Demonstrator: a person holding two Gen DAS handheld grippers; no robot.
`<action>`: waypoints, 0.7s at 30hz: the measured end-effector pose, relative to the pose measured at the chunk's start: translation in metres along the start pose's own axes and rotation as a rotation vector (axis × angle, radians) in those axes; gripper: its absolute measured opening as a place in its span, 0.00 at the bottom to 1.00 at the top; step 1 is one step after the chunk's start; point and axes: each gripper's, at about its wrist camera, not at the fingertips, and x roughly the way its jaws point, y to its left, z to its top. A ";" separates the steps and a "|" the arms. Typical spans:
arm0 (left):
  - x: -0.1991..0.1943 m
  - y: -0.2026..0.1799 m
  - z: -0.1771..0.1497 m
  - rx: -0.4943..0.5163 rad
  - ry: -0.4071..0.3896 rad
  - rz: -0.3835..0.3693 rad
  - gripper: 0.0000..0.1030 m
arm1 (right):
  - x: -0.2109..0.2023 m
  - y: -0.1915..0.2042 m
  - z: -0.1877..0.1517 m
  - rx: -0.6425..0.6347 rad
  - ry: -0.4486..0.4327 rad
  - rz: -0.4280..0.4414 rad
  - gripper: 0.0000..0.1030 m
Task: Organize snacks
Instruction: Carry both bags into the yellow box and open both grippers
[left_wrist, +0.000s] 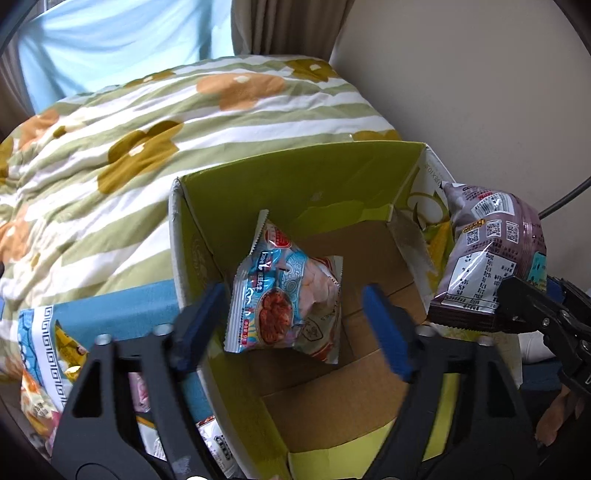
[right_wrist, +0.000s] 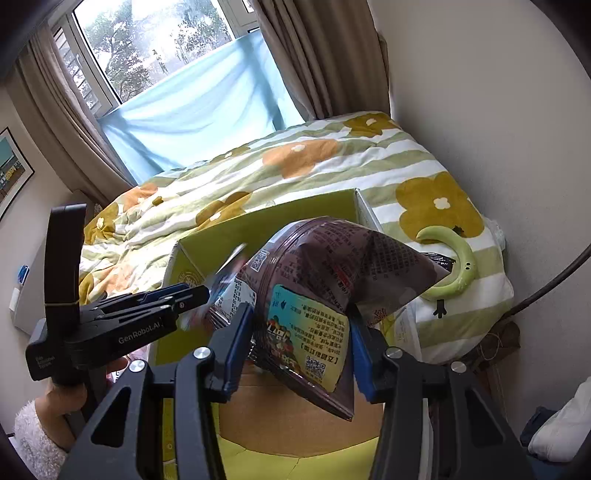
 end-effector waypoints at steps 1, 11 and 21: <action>-0.002 0.005 -0.003 -0.009 -0.009 -0.008 0.94 | 0.002 0.000 0.000 -0.006 0.003 -0.003 0.44; -0.053 0.018 -0.031 0.011 -0.101 0.075 0.94 | 0.021 0.009 0.014 -0.094 0.055 -0.013 0.44; -0.081 0.035 -0.056 -0.035 -0.150 0.074 0.94 | 0.064 0.009 0.027 -0.104 0.135 -0.054 1.00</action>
